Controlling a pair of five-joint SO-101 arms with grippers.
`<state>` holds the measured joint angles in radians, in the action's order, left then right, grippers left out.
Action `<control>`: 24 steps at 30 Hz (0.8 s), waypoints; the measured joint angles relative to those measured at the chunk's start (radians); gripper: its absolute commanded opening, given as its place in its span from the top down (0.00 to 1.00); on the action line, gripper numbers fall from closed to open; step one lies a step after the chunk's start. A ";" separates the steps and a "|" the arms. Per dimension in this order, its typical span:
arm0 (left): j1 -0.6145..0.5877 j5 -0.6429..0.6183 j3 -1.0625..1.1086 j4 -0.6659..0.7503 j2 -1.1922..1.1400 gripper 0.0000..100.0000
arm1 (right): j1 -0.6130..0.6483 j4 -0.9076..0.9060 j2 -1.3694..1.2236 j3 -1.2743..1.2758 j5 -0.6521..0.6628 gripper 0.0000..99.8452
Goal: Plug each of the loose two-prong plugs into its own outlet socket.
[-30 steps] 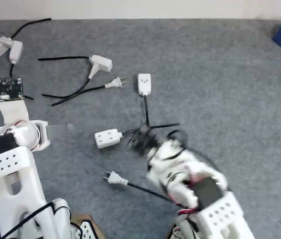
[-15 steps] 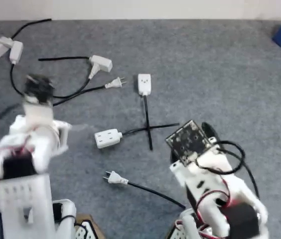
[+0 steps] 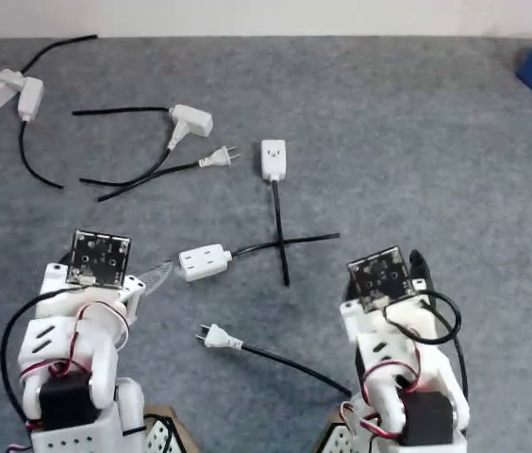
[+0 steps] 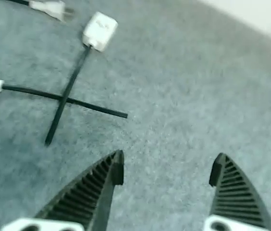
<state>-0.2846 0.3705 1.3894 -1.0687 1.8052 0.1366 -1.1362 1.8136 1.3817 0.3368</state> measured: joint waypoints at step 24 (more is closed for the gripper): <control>0.095 0.003 0.290 0.334 0.003 0.58 | -0.064 0.433 -0.006 0.290 -0.046 0.72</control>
<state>-0.1895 0.3736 1.6794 -0.7342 1.8082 0.0721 -0.7035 1.8075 1.6717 0.2908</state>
